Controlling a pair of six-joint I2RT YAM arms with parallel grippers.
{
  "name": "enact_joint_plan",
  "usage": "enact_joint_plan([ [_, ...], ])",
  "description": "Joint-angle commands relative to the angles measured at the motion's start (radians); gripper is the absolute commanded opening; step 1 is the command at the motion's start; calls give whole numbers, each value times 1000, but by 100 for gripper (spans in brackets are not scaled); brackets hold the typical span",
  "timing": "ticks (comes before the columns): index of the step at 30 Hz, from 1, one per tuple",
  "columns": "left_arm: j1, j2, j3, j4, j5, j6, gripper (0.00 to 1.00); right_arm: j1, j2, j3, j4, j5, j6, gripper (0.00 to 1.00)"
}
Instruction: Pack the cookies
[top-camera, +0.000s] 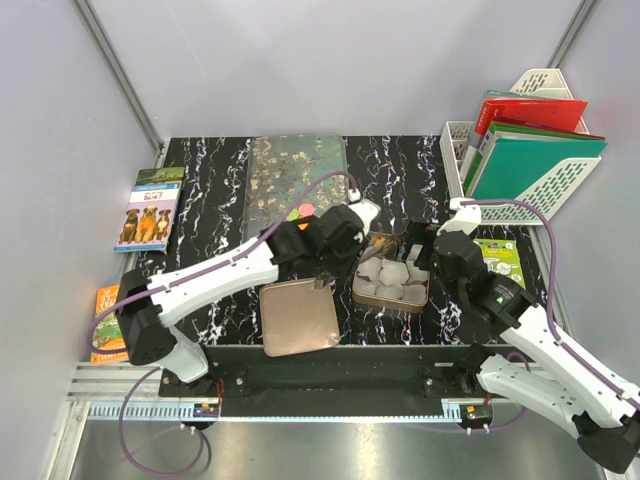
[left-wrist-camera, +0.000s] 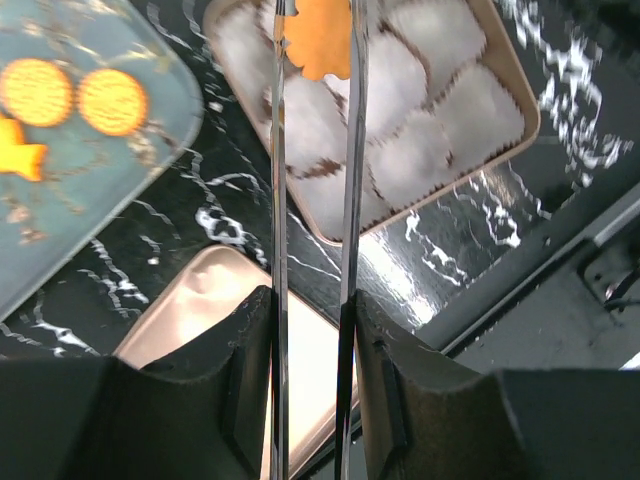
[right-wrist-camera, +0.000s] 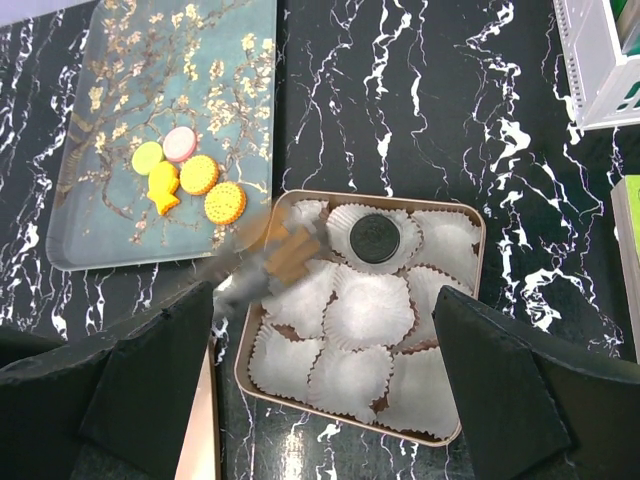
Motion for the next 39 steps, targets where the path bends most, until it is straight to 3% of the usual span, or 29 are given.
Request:
enact_joint_plan([
  [1,-48,36,52,24,45,21,26,-1,-17,46,-1,48,-16,100],
  [11,-100,109,70,24,55,17,25,-1,-14,43,1,50,-16,100],
  [30,-102,113,67,25,-14,12,47,-1,-22,32,-2,47,-7,100],
  [36,-100,93,63,25,-59,12,46,1,-23,30,-4,45,-6,100],
  [39,-97,56,49,21,-167,9,45,-1,-28,30,-5,45,-6,100],
])
